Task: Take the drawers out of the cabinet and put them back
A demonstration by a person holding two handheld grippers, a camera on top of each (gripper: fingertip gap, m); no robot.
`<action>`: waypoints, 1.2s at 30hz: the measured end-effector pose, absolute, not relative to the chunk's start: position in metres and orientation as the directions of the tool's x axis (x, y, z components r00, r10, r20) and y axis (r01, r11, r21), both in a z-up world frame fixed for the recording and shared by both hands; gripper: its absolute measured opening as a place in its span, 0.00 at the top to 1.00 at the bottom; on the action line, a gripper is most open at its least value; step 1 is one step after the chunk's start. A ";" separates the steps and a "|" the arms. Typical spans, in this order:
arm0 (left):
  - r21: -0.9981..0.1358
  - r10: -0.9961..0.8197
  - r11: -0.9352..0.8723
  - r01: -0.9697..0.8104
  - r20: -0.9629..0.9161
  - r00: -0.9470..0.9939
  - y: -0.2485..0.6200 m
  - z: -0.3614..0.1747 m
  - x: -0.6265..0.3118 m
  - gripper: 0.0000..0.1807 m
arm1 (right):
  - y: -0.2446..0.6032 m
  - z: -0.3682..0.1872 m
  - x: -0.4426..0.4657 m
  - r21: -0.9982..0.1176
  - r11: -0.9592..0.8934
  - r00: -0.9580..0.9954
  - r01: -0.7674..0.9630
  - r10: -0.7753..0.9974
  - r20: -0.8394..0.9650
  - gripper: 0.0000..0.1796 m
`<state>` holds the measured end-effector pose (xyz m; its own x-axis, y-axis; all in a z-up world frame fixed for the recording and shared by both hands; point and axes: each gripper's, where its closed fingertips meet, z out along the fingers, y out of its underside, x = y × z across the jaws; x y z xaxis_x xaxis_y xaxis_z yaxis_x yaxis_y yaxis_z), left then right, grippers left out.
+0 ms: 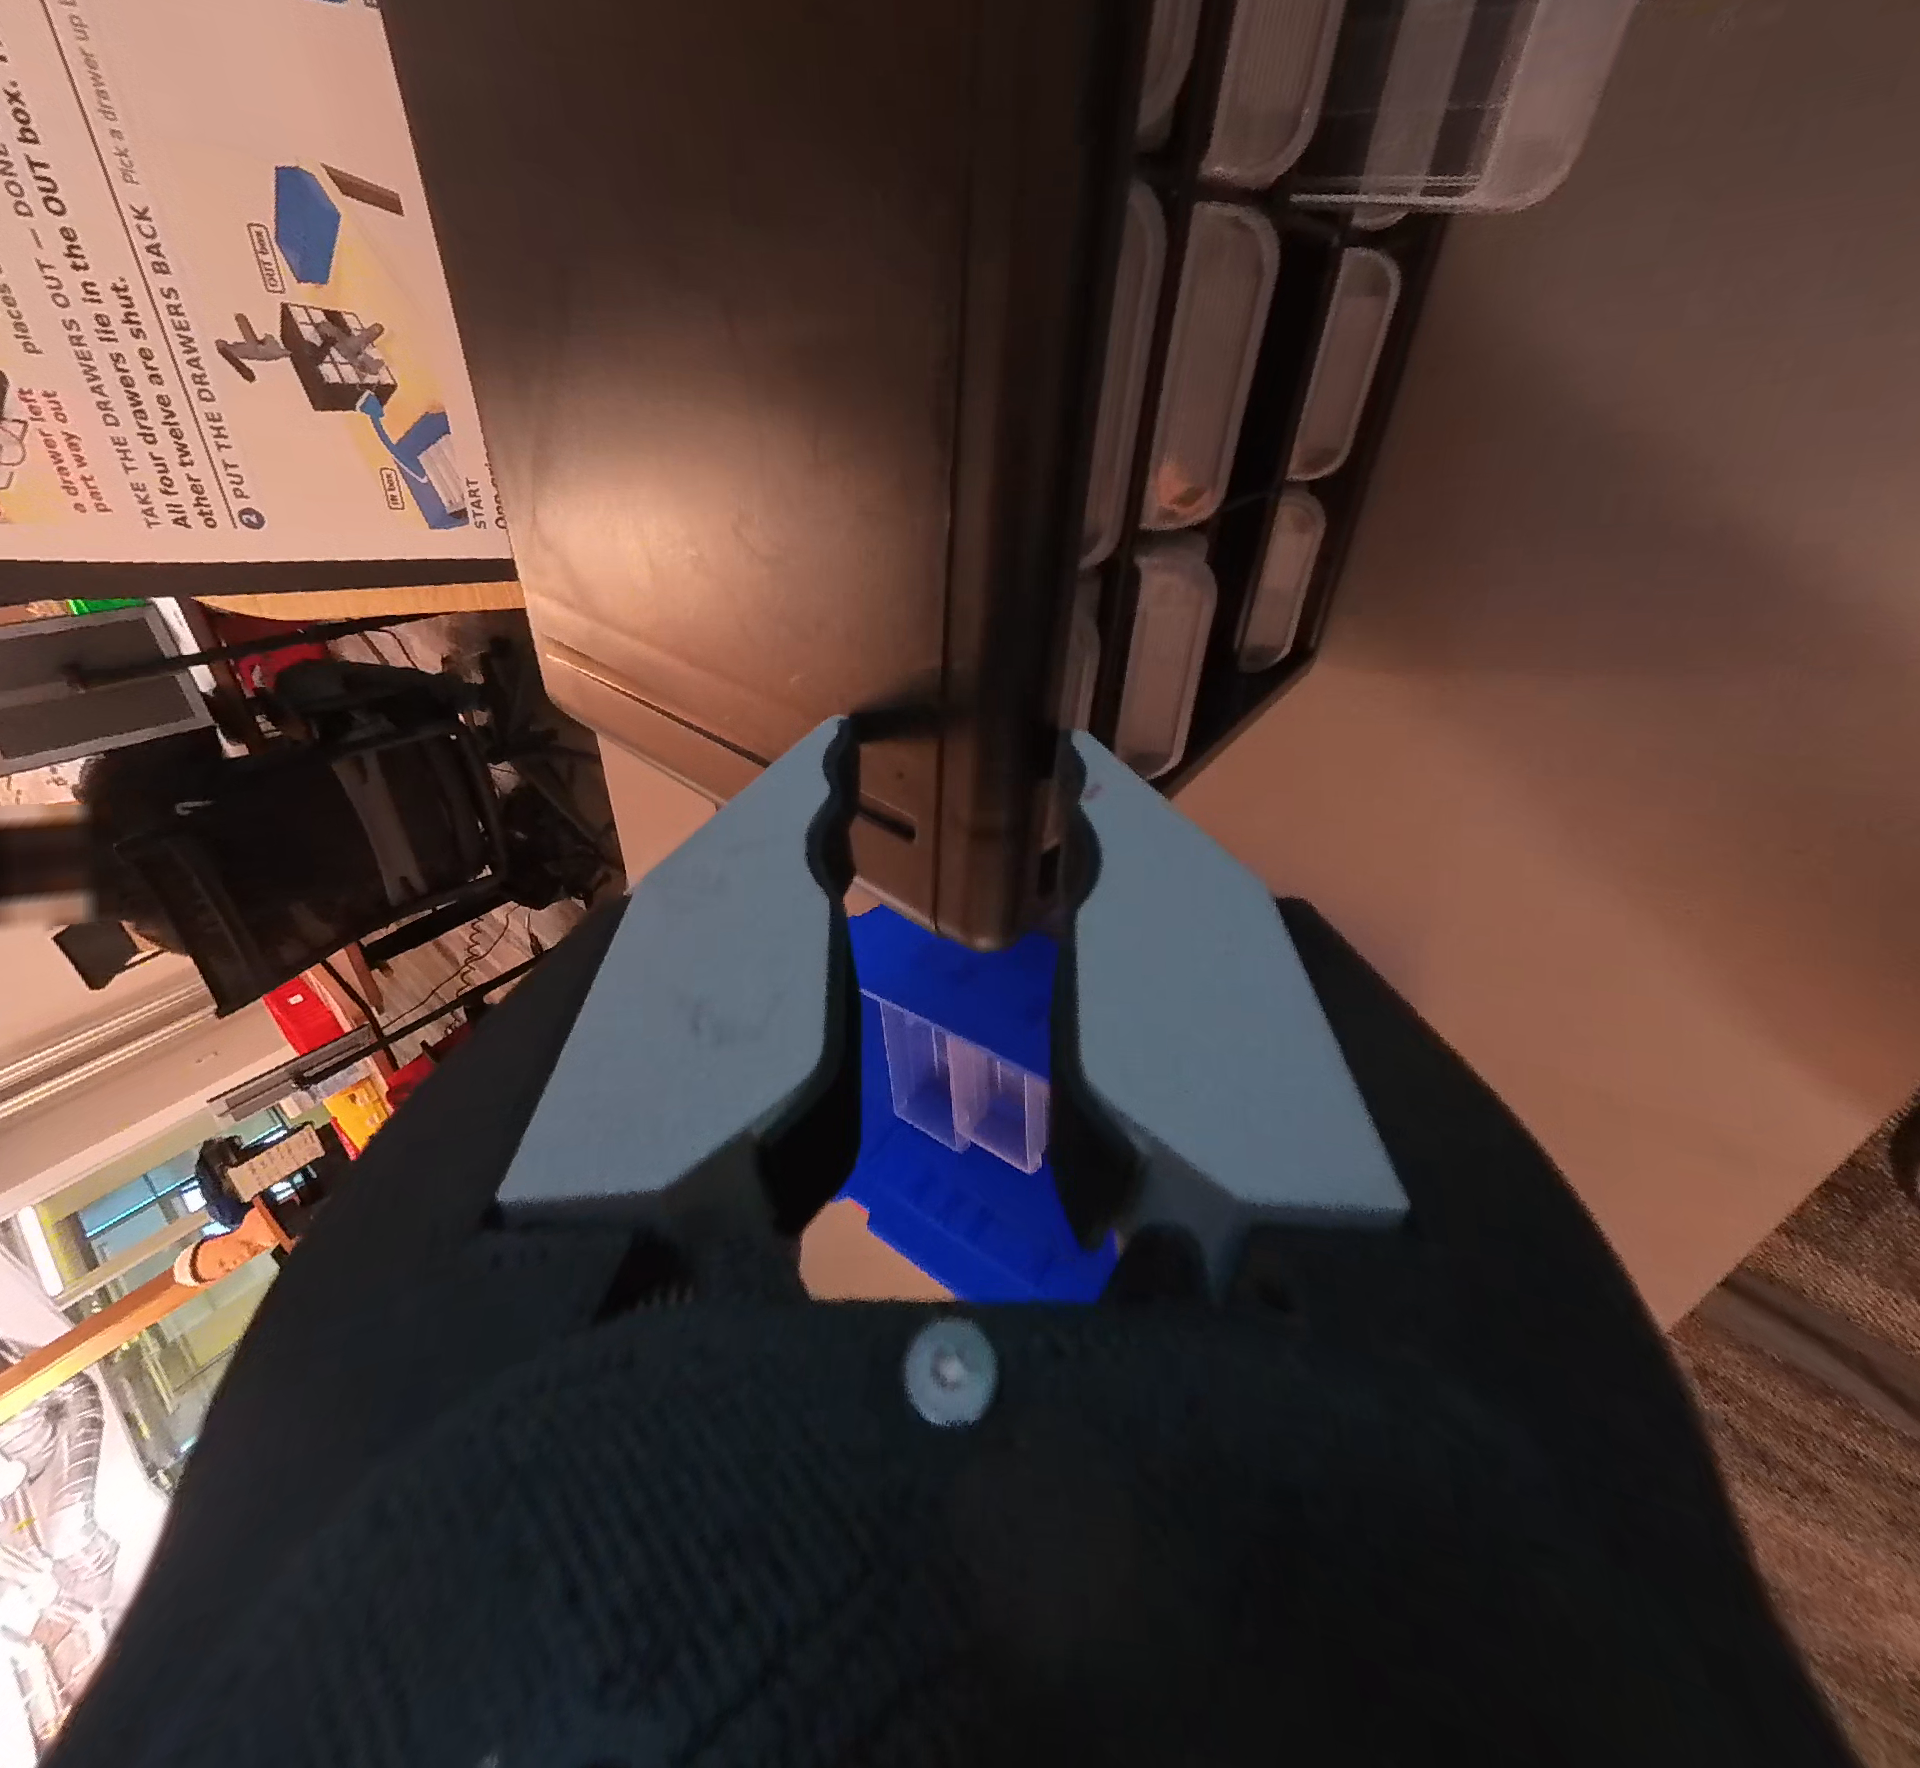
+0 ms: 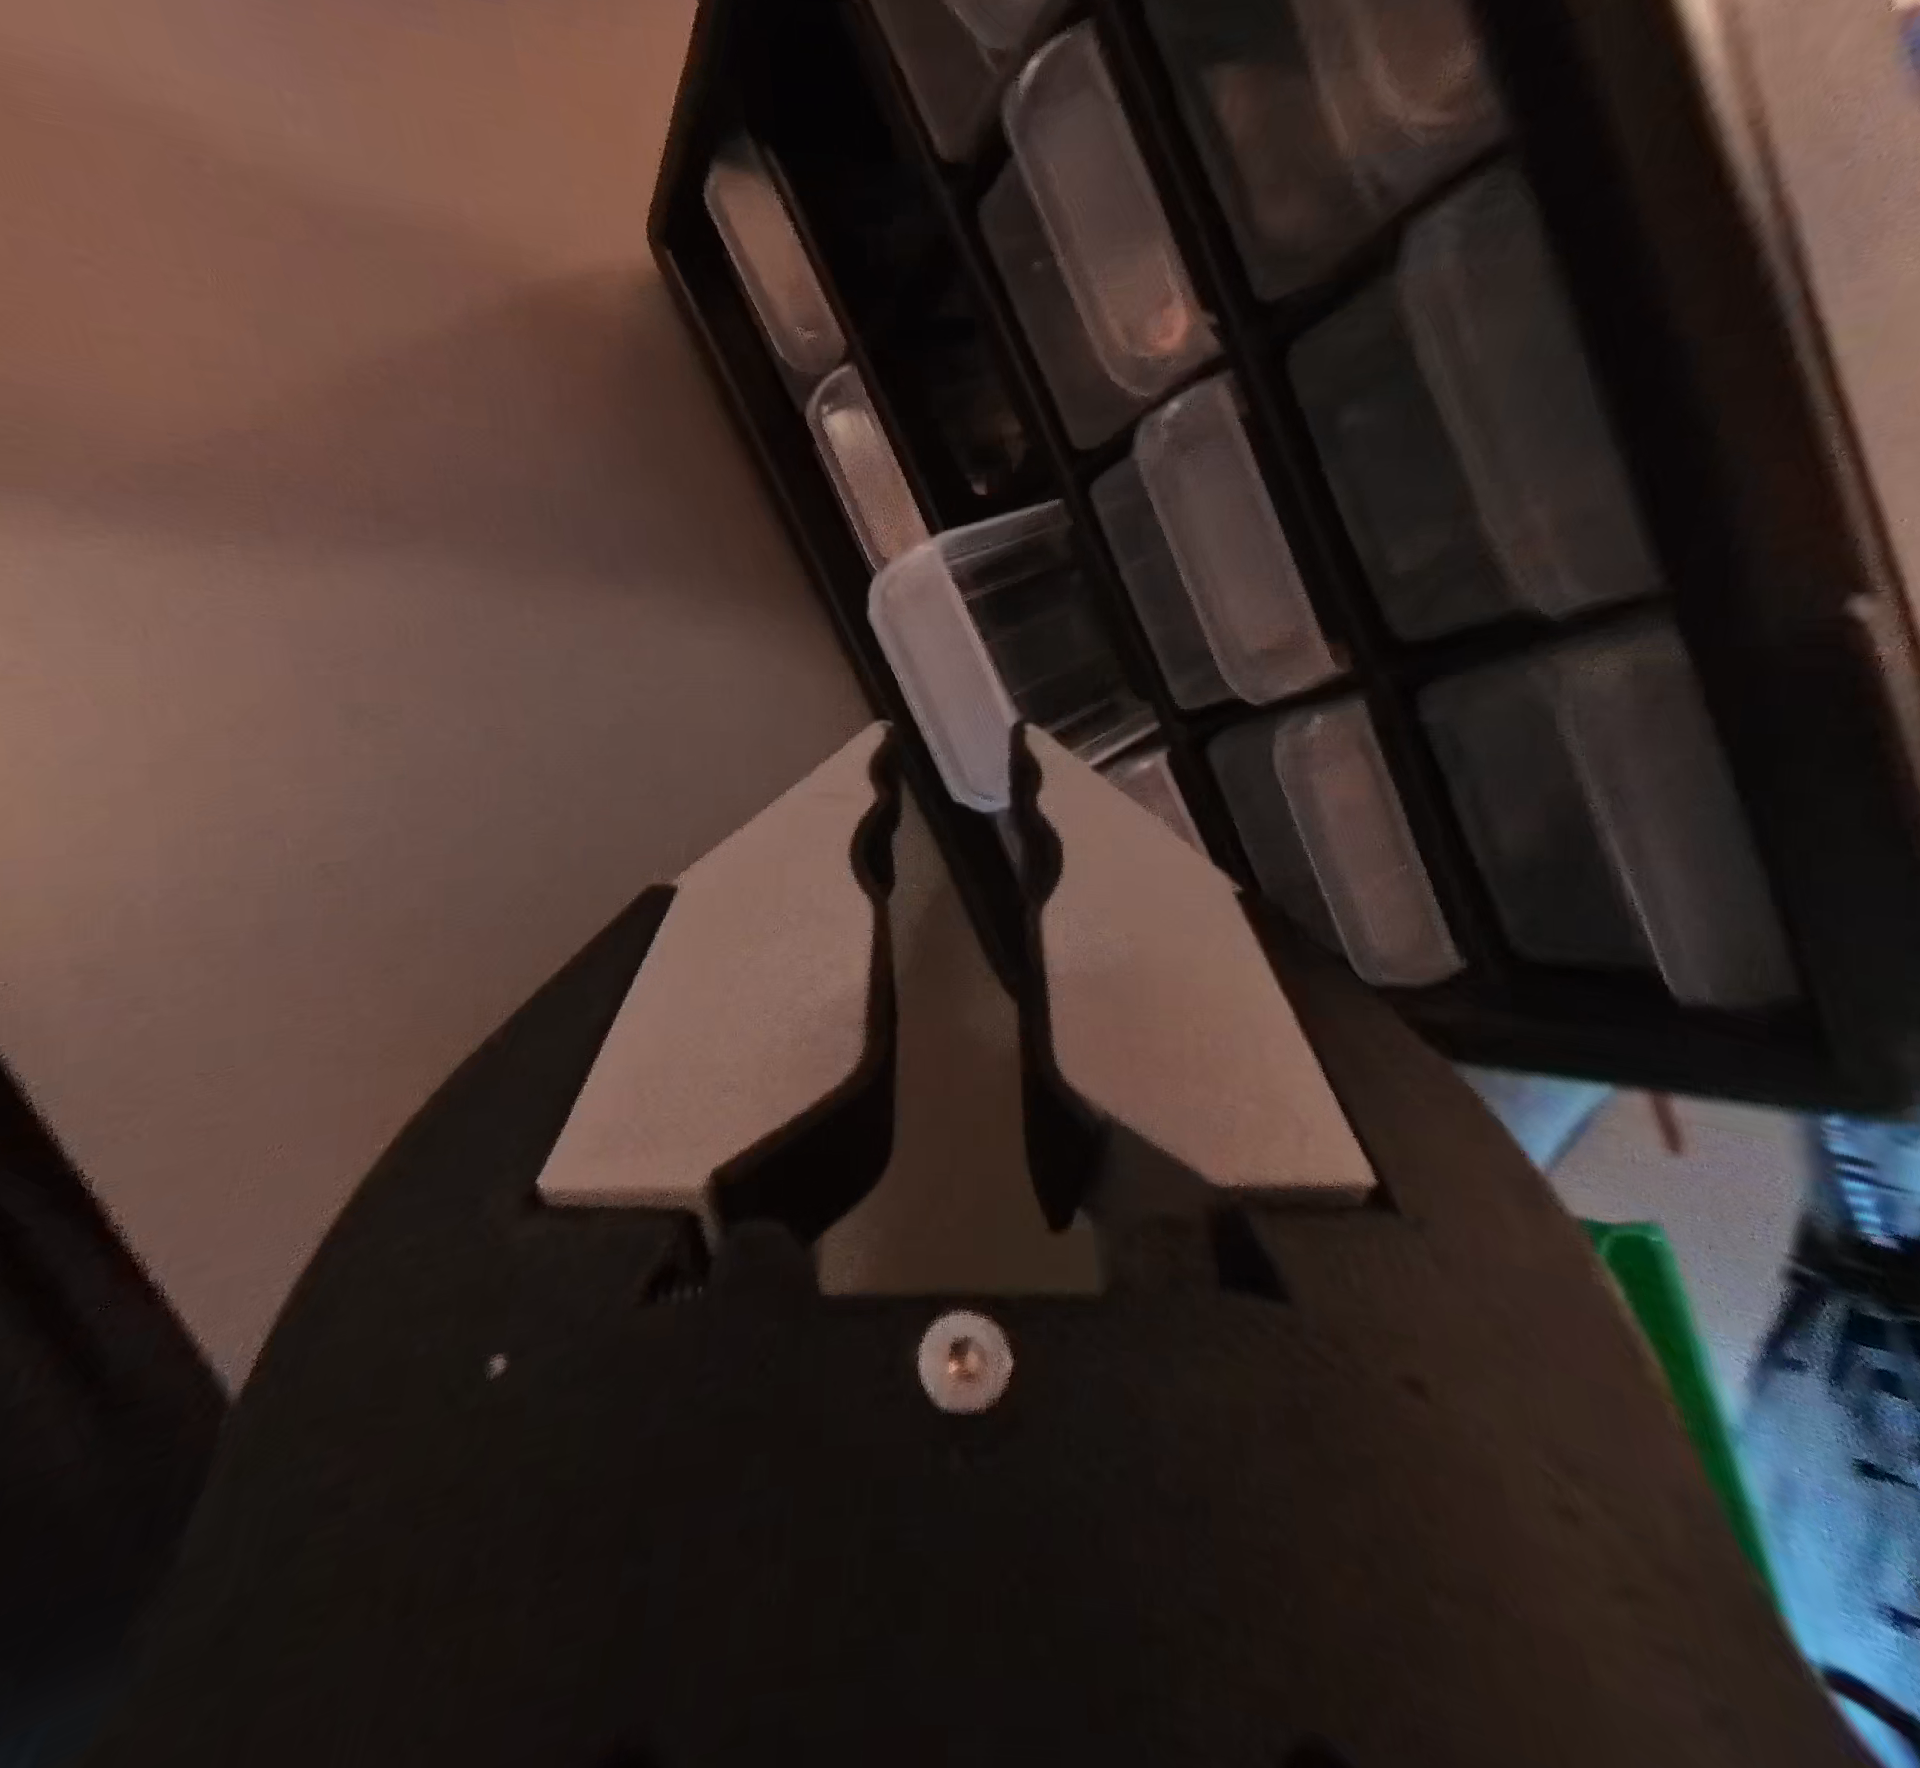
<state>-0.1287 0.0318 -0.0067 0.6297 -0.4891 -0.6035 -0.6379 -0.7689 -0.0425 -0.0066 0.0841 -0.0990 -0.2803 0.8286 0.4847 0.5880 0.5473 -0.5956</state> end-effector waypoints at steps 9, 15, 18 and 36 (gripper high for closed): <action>-0.012 -0.504 -0.767 -0.642 -0.608 0.613 0.032 -0.007 -0.129 0.80 | 0.039 -0.110 -0.001 -0.689 0.534 -0.504 0.490 0.818 0.276 1.00; -0.006 -0.499 -0.773 -0.634 -0.610 0.615 0.032 -0.007 -0.129 0.80 | 0.119 -0.146 -0.033 -0.573 0.358 -0.115 0.737 0.902 0.417 1.00; -0.004 -0.503 -0.770 -0.638 -0.611 0.611 0.032 -0.007 -0.129 0.80 | 0.100 -0.146 -0.025 -0.630 0.394 -0.165 0.669 0.906 0.391 1.00; 0.028 -0.497 -0.787 -0.616 -0.622 0.606 0.032 -0.008 -0.129 0.81 | 0.097 -0.148 -0.017 -0.836 0.242 -0.112 0.492 0.970 0.214 1.00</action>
<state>-0.1293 0.0320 -0.0079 0.6057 -0.4966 -0.6217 -0.6164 -0.7869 0.0280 -0.0174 0.0968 -0.1484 -0.1122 0.9703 0.2142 0.4919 0.2416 -0.8365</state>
